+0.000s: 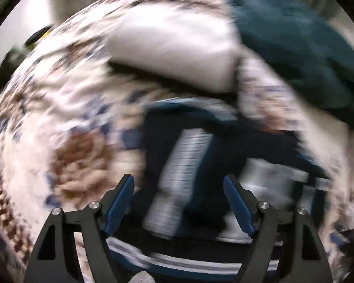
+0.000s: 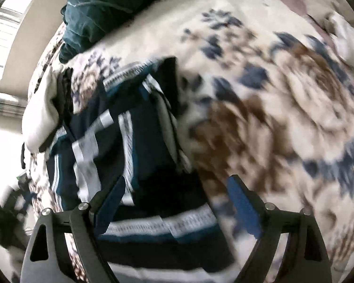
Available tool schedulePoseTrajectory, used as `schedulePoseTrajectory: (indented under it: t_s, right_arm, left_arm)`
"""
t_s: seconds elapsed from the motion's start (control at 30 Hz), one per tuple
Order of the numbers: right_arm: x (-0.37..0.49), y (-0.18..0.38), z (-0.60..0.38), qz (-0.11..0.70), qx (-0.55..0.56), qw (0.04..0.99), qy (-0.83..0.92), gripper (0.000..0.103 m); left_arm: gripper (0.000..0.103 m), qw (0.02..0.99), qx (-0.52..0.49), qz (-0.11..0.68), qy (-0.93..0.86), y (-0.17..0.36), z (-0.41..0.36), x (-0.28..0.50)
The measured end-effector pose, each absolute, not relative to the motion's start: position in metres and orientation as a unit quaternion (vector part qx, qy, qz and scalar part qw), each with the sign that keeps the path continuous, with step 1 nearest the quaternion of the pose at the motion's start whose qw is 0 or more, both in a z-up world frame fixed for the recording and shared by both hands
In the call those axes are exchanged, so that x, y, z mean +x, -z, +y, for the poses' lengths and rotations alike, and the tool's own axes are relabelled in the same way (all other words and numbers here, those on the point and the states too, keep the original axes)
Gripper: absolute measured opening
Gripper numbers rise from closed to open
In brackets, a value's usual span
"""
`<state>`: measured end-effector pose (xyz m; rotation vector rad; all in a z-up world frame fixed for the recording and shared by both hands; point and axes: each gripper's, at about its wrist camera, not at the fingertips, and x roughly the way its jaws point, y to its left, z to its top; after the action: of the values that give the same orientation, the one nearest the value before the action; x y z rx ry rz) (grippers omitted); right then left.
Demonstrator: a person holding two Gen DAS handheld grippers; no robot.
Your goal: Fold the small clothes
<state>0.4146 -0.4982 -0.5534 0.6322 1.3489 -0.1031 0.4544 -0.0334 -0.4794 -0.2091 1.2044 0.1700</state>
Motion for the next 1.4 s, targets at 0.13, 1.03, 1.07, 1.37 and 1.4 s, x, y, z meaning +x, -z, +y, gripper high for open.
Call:
schedulePoseTrajectory:
  t_s: [0.13, 1.03, 1.07, 1.37, 1.4]
  right_arm:
    - [0.453, 0.575, -0.474, 0.619, 0.271, 0.737, 0.03, 0.043]
    - [0.489, 0.62, -0.393, 0.666, 0.136, 0.728, 0.083, 0.061]
    - [0.49, 0.617, -0.391, 0.669, 0.134, 0.727, 0.082, 0.061]
    - [0.449, 0.514, -0.42, 0.667, 0.181, 0.721, 0.048, 0.088]
    - [0.441, 0.509, -0.43, 0.667, 0.179, 0.722, 0.043, 0.088]
  left_arm:
    - [0.077, 0.794, -0.095, 0.588, -0.118, 0.517, 0.001, 0.457]
    - [0.103, 0.781, -0.103, 0.614, -0.052, 0.568, 0.033, 0.482]
    - [0.103, 0.781, -0.103, 0.614, -0.052, 0.565, 0.034, 0.482]
    - [0.103, 0.818, -0.077, 0.57, -0.01, 0.464, -0.028, 0.415]
    - [0.103, 0.821, -0.07, 0.567, 0.002, 0.457, -0.046, 0.401]
